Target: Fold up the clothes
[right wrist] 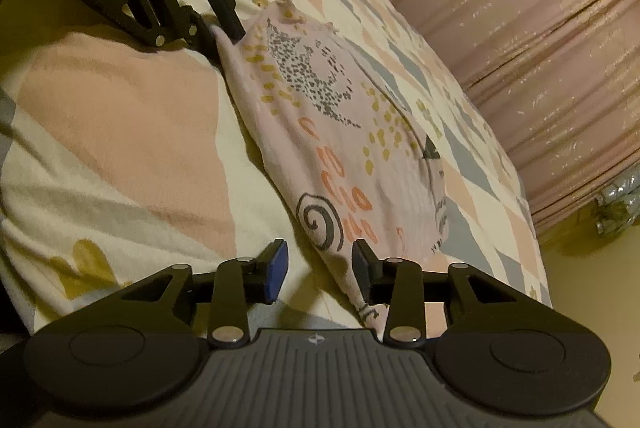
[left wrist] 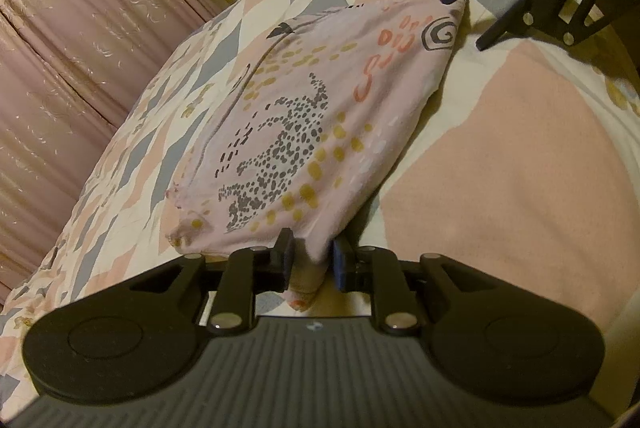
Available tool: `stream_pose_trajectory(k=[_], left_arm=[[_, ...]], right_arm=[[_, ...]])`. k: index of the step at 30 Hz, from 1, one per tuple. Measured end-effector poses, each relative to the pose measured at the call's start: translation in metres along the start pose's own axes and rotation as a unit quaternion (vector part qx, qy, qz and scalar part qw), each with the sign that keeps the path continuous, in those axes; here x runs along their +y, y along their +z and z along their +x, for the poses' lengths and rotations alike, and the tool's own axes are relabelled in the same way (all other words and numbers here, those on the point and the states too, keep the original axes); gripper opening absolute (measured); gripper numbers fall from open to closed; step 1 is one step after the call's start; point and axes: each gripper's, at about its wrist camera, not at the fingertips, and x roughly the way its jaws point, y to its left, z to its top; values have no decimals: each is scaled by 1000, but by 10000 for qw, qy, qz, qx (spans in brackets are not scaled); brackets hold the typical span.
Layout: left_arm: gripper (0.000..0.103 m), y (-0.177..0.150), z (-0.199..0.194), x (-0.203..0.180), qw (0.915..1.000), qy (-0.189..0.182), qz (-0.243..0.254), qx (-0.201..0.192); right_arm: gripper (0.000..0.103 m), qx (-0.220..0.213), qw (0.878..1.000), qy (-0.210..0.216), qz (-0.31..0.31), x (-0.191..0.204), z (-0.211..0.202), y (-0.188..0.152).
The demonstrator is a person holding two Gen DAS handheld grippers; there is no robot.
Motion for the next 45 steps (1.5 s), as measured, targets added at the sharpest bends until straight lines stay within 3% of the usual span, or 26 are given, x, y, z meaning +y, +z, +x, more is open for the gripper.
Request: stream_pose_trajectory(k=[5,7,11,19,25,31,32,35,38,45], left_arm=[[34,9,-27,-8,9985,-135,125,-509],[34,15,-26,-16,9976,-286,231,-594],[34,22,-5,-34,9967,-244,575,-526],[38,32,27,-41,9895,302,1320,-501],[38,20,36,-23,9889,674,1309,-222],[33,21,36,-20,9880,609,1410,-138],[25,20,35,-18,9881,593,1412,-127],[11,18,31,-14,9884,544,1418,-96],[8,17,27,-9,9885,506,1426,-77],[8,38,-16,13,9835,796,1544,-511]], right_arm=[[40,-82,9999,107,-33,0,6,6],[40,-119,9998,131,-95,1,10,9],[41,-188,9992,121,-329,7,20,13],[43,-224,9945,-266,-986,14,40,9],[39,-181,9897,-624,-1273,12,52,4],[13,-157,9880,-720,-1359,11,62,4],[6,-167,9892,-694,-1280,10,62,3],[4,-231,9913,-717,-1082,6,57,1],[4,-305,9906,-825,-1052,1,48,5],[3,-497,9872,-1231,-888,-26,6,22]])
